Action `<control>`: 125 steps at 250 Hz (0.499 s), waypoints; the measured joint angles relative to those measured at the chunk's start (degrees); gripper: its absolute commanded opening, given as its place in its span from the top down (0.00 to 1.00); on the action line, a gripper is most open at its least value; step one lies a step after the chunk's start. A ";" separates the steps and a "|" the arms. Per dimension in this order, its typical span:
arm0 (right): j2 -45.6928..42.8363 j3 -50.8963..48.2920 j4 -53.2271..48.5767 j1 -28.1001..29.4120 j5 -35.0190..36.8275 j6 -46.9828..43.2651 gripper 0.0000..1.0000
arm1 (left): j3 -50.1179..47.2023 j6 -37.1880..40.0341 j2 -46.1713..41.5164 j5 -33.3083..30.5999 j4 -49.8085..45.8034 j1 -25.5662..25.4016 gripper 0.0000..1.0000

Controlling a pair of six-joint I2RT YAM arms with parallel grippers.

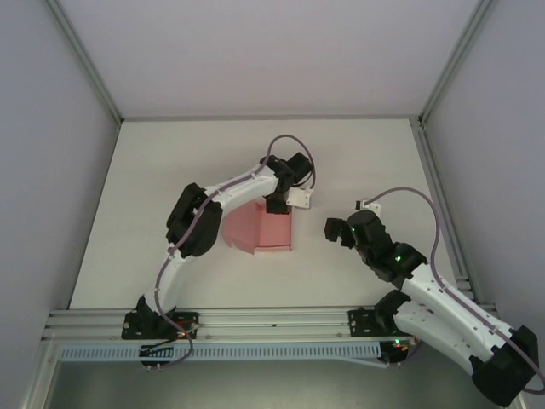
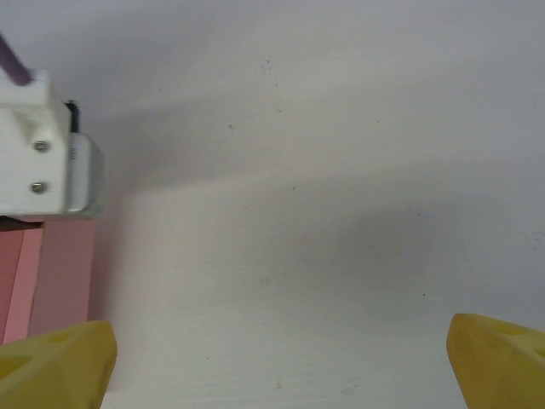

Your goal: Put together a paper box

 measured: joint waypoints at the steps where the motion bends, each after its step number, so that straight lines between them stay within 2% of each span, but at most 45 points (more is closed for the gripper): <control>1: 0.00 0.00 0.00 0.00 0.00 0.00 0.00 | 0.11 -0.04 0.15 -0.02 -0.04 0.00 0.90; 12: 0.07 0.00 0.00 0.00 -0.04 0.00 0.00 | 1.25 -0.37 1.38 -0.37 -0.63 0.00 0.82; 21: 0.07 0.00 0.00 0.00 -0.20 0.00 0.00 | 1.90 -0.39 1.99 -0.74 -0.90 0.00 0.69; 41: 0.02 -0.07 0.00 0.00 -0.24 0.00 0.00 | 2.58 -0.94 2.49 -1.42 -0.90 0.00 0.56; 54: -0.22 -0.24 0.00 0.00 -0.46 0.00 0.00 | 2.78 -1.05 2.49 -1.70 -0.94 0.00 0.53; 64: -0.63 -0.44 -0.02 -0.02 -0.66 0.00 0.00 | 2.95 -0.92 2.49 -1.70 -0.90 0.00 0.44; 86: -1.64 -0.55 -0.02 -0.09 -1.03 -0.02 0.00 | 3.02 -1.27 2.47 -1.64 -0.83 0.00 0.33; 125: -2.93 -0.55 0.33 -0.11 -1.95 -0.26 0.00 | 2.21 -1.20 0.63 0.52 0.31 0.00 0.25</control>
